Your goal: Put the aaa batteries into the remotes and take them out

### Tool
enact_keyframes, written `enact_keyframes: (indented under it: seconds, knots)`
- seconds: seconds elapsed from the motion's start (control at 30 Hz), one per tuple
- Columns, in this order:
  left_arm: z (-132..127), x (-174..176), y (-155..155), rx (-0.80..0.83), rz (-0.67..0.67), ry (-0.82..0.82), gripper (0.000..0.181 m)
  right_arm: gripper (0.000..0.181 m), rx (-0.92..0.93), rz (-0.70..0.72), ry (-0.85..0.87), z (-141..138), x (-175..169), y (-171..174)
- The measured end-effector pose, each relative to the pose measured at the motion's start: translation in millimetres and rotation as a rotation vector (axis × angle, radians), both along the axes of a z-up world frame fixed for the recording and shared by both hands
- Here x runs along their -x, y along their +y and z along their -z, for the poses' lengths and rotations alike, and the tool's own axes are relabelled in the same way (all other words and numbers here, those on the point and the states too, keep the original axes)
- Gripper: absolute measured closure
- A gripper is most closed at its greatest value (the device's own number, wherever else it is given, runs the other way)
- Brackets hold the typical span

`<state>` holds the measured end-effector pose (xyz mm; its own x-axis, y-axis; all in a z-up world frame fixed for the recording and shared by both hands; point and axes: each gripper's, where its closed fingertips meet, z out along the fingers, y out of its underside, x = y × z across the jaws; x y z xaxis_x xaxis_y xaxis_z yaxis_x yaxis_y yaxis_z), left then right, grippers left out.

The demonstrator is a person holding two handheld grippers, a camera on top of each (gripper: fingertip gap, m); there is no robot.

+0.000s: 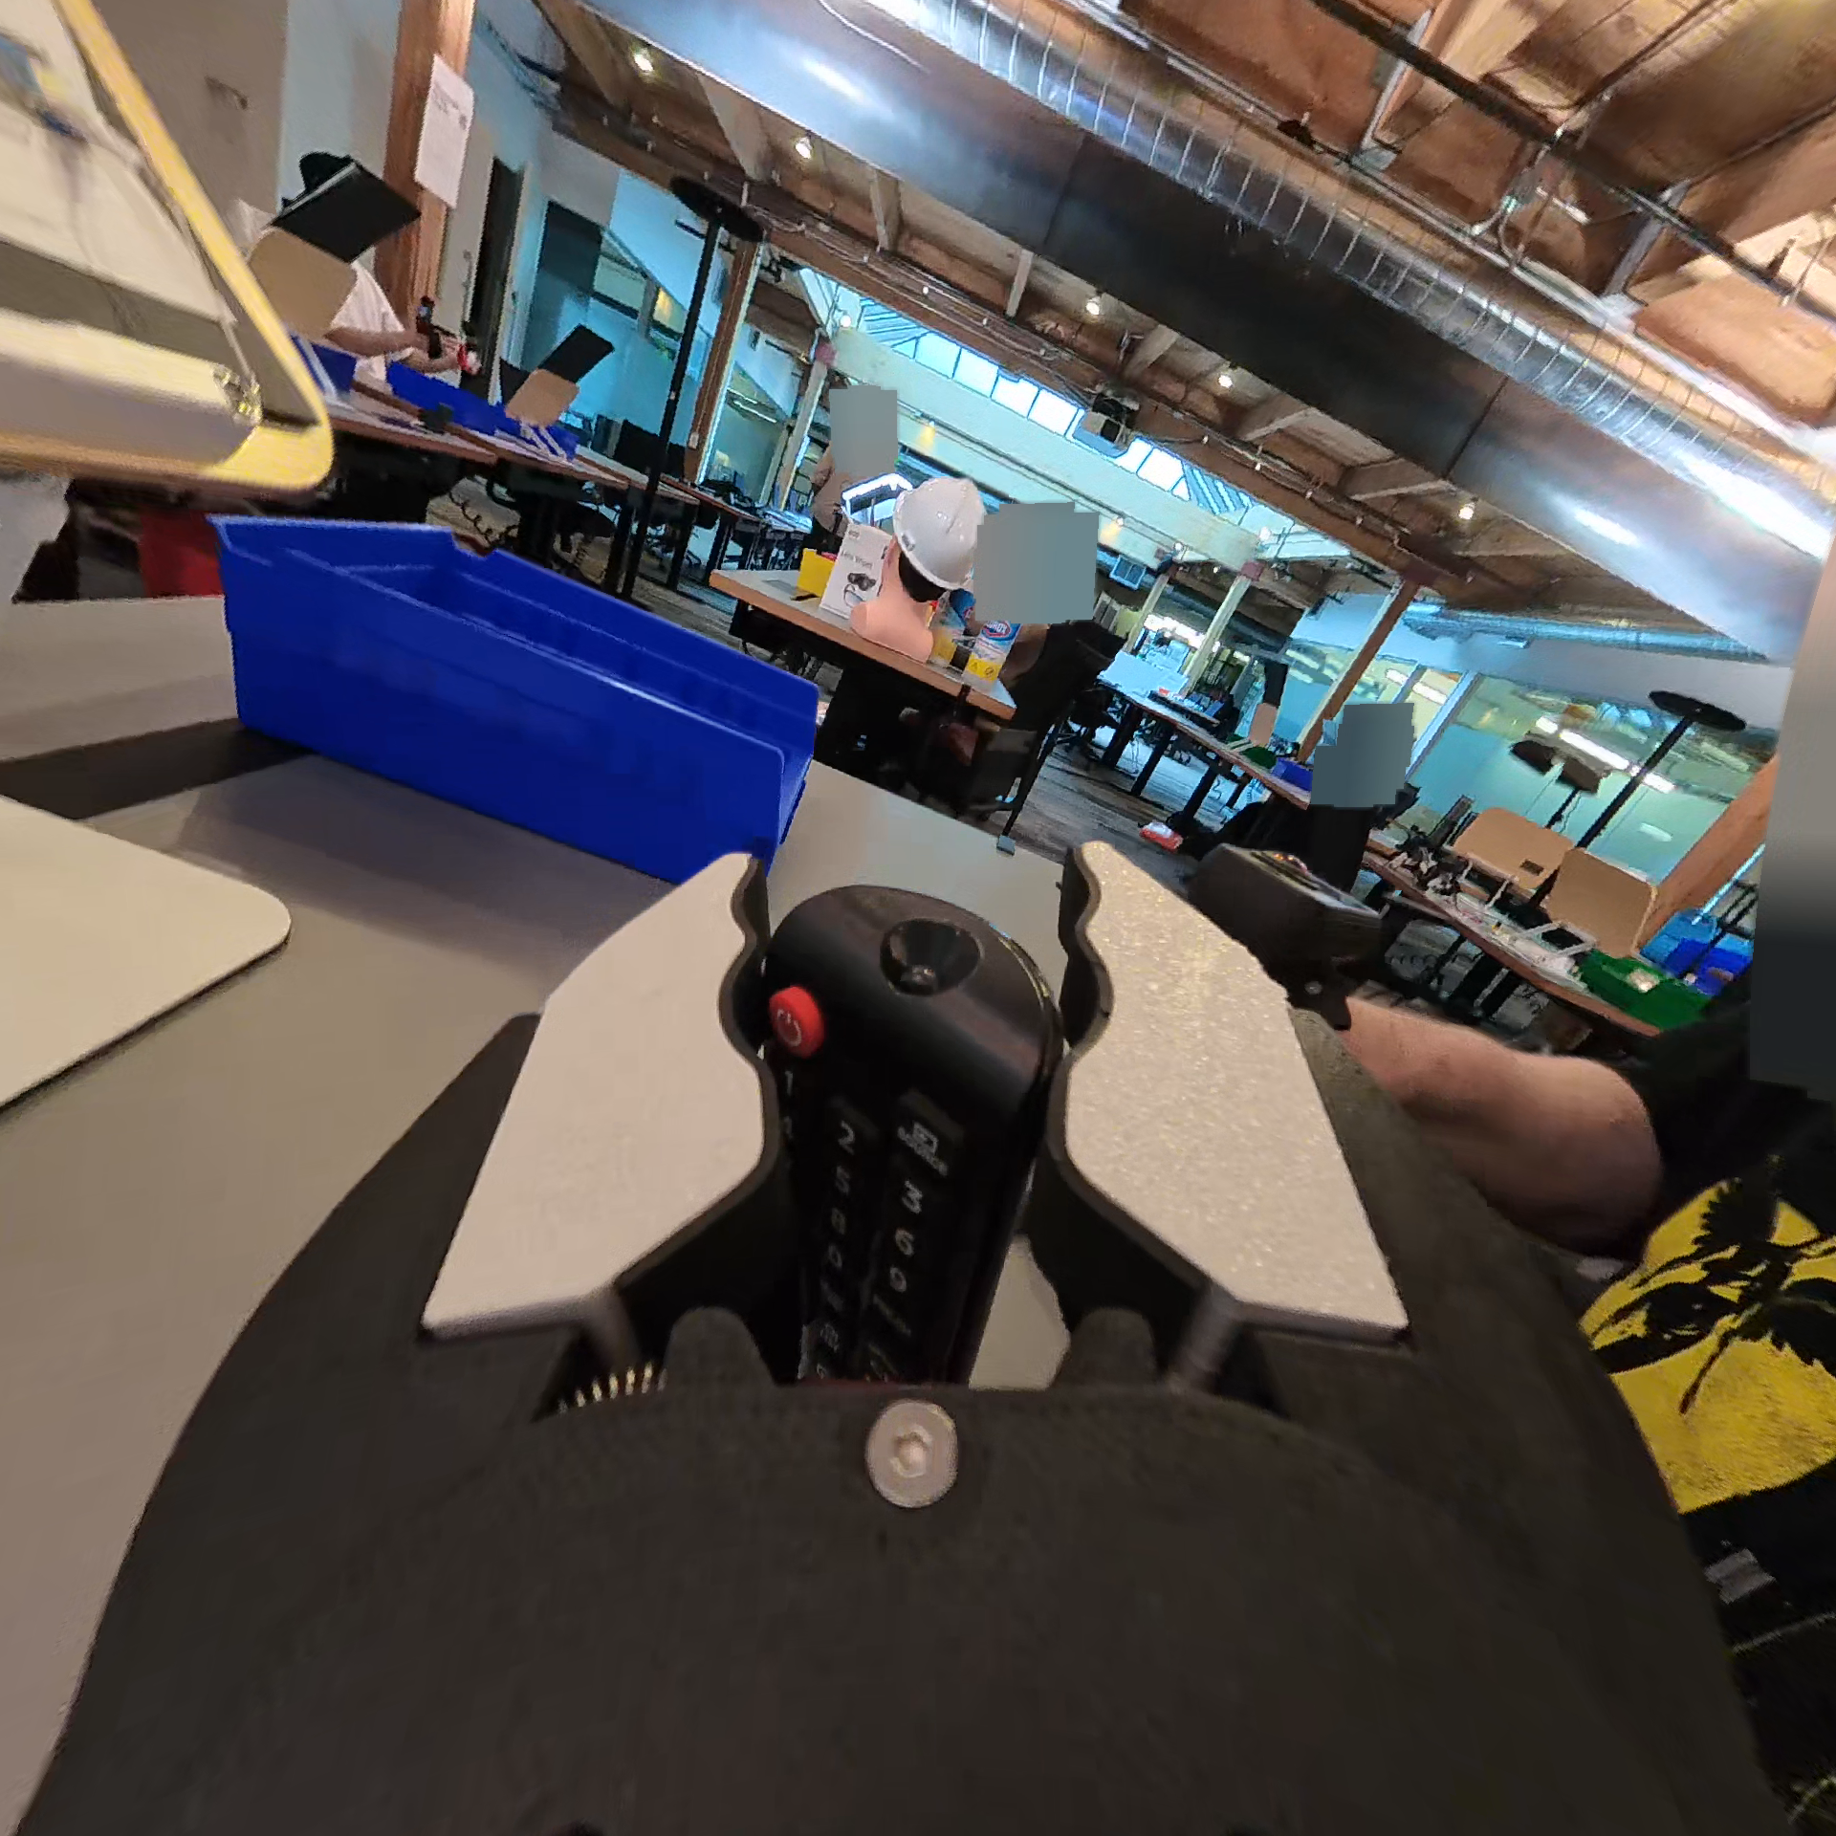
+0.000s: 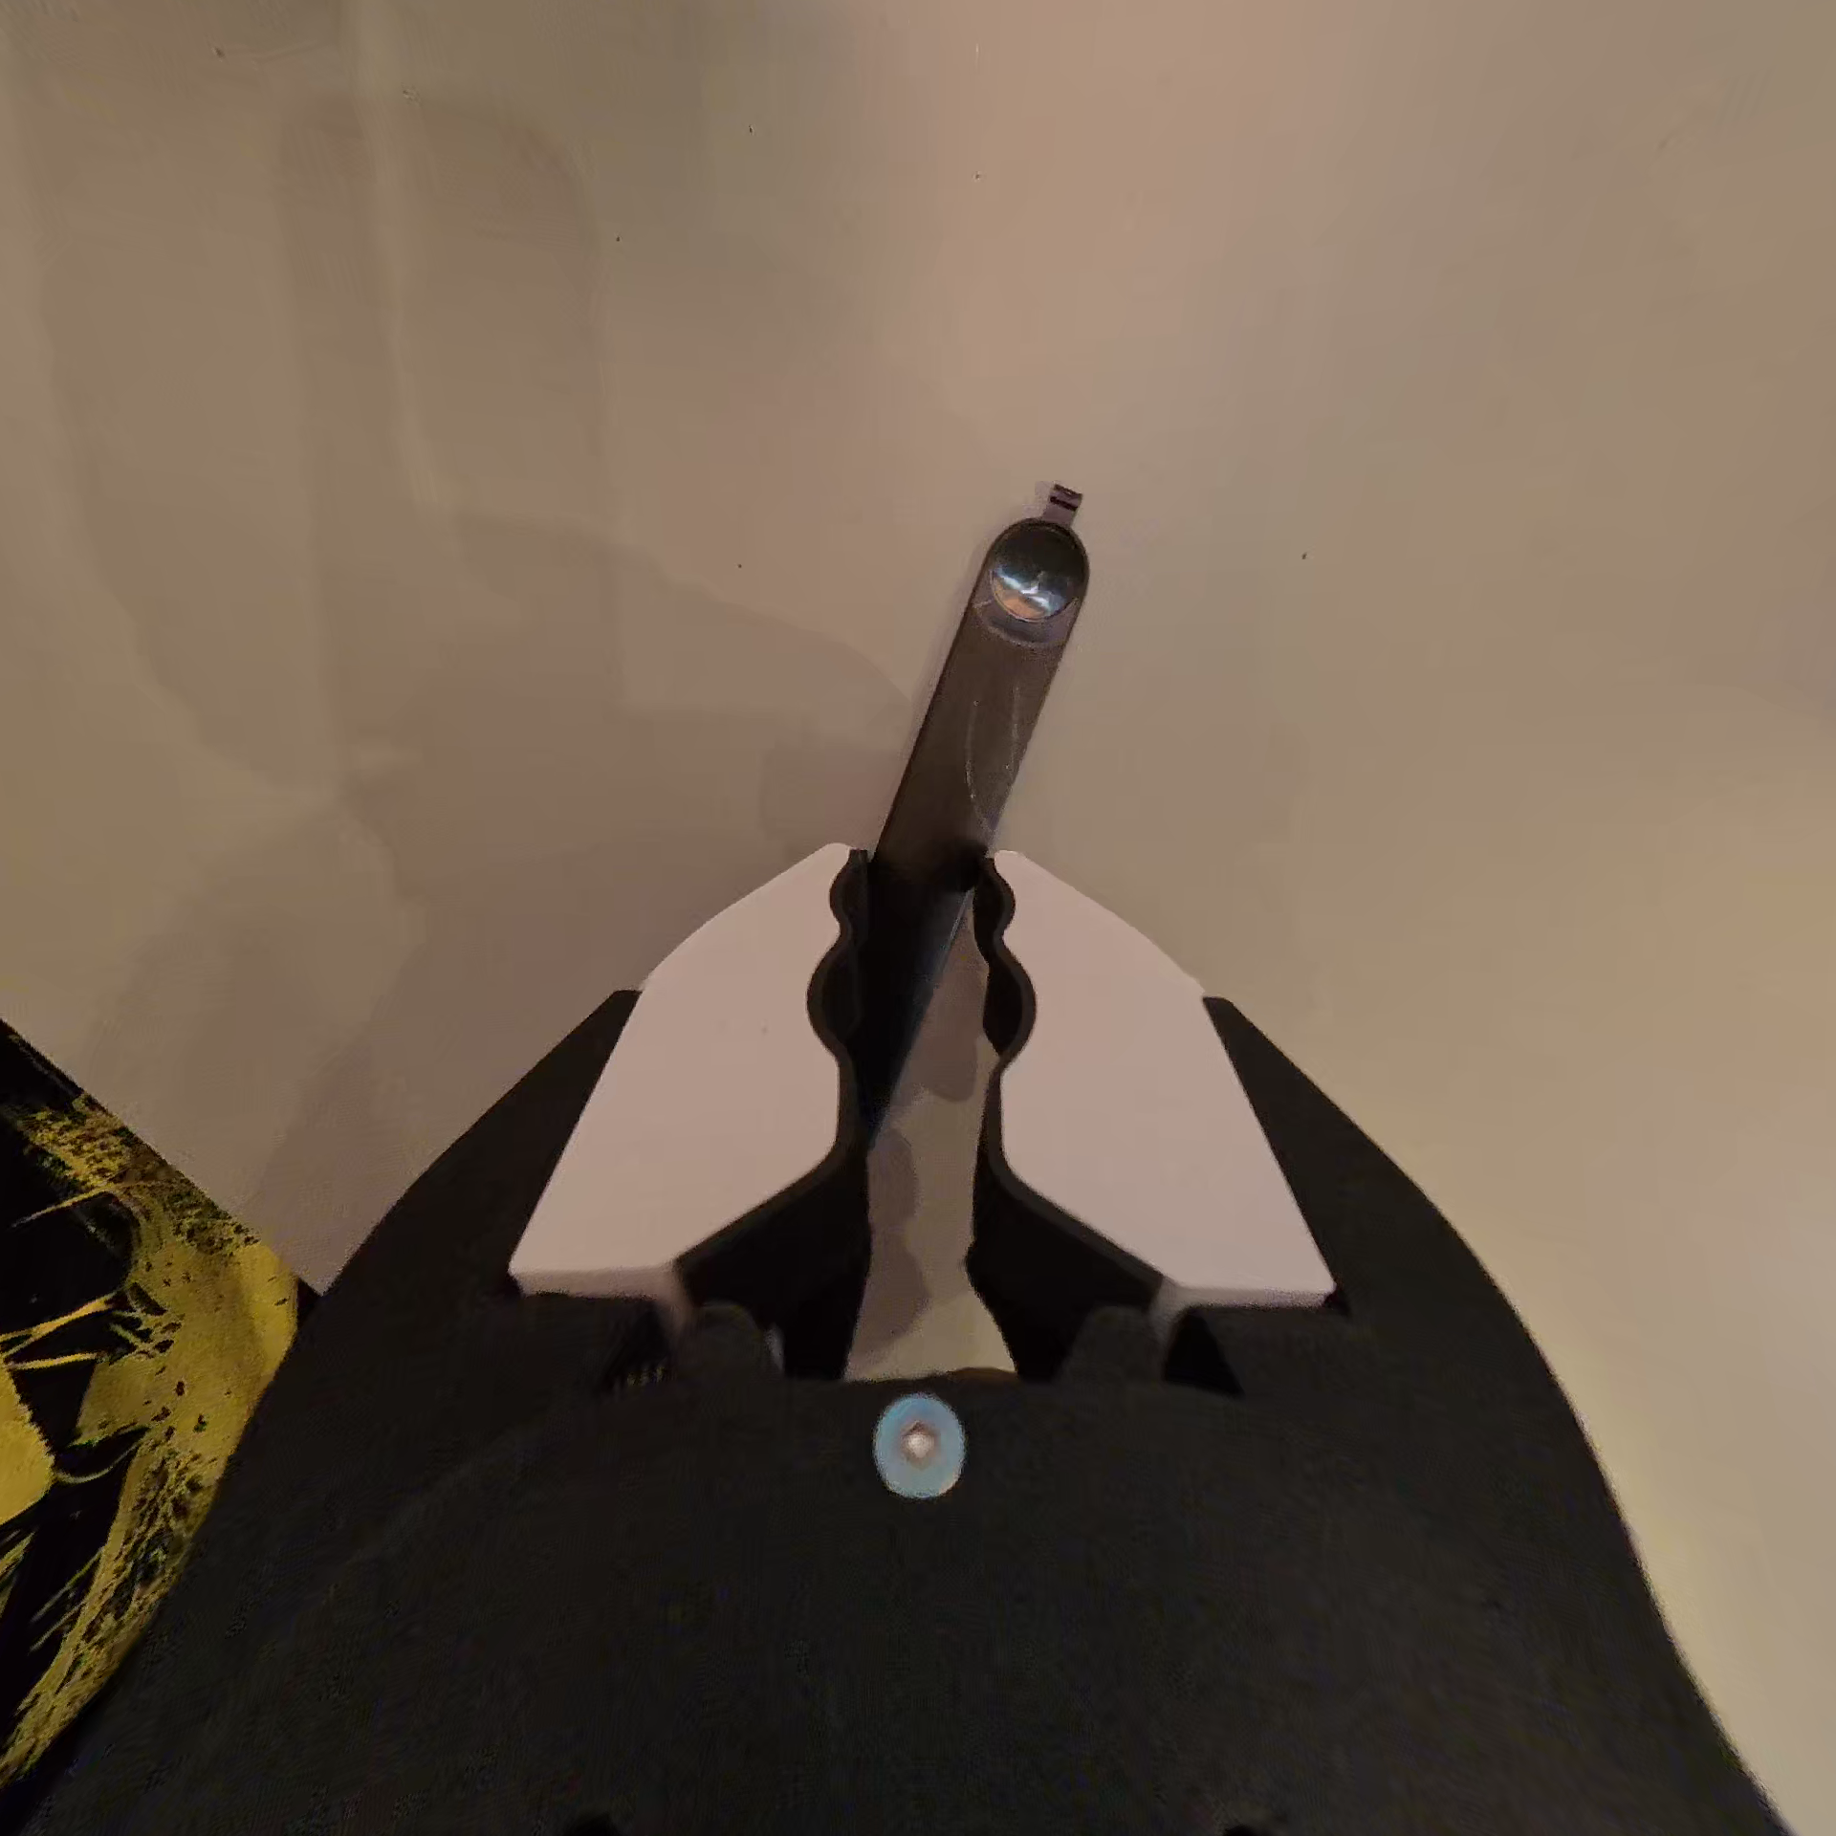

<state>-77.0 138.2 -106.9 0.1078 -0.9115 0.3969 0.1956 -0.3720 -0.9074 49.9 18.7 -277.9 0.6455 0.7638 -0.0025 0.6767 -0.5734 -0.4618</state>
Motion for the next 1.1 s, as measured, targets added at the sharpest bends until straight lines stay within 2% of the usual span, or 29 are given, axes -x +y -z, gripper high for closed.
enact_keyframes:
  seconds: [0.17, 0.33, 0.5, 0.67, 0.83, 1.1]
  knots:
    - [3.9, 24.2, 9.6, 0.157, 0.016, -0.231, 0.125, 0.163, 0.053, -0.041, 0.143, -2.3, 11.1, 3.2]
    - [-4.0, 42.7, 11.0, 0.18, 0.024, -0.36, 0.125, 0.162, 0.07, -0.064, 0.333, -13.4, 29.3, 9.6]
    - [-6.6, 43.1, 10.3, 0.244, 0.049, -0.467, 0.125, 0.162, 0.004, -0.176, 0.454, -55.5, 59.7, 18.3]
    - [-5.2, 38.3, 14.5, 0.316, 0.008, -0.55, 0.124, 0.162, -0.084, -0.304, 0.431, -89.4, 101.2, 39.1]
    - [-6.1, 37.1, 15.3, 0.355, -0.01, -0.611, 0.124, 0.162, -0.112, -0.356, 0.37, -97.0, 125.3, 58.8]
    - [-1.7, 39.7, 21.3, 0.419, -0.031, -0.69, 0.124, 0.162, -0.085, -0.407, 0.284, -101.5, 132.7, 62.7]
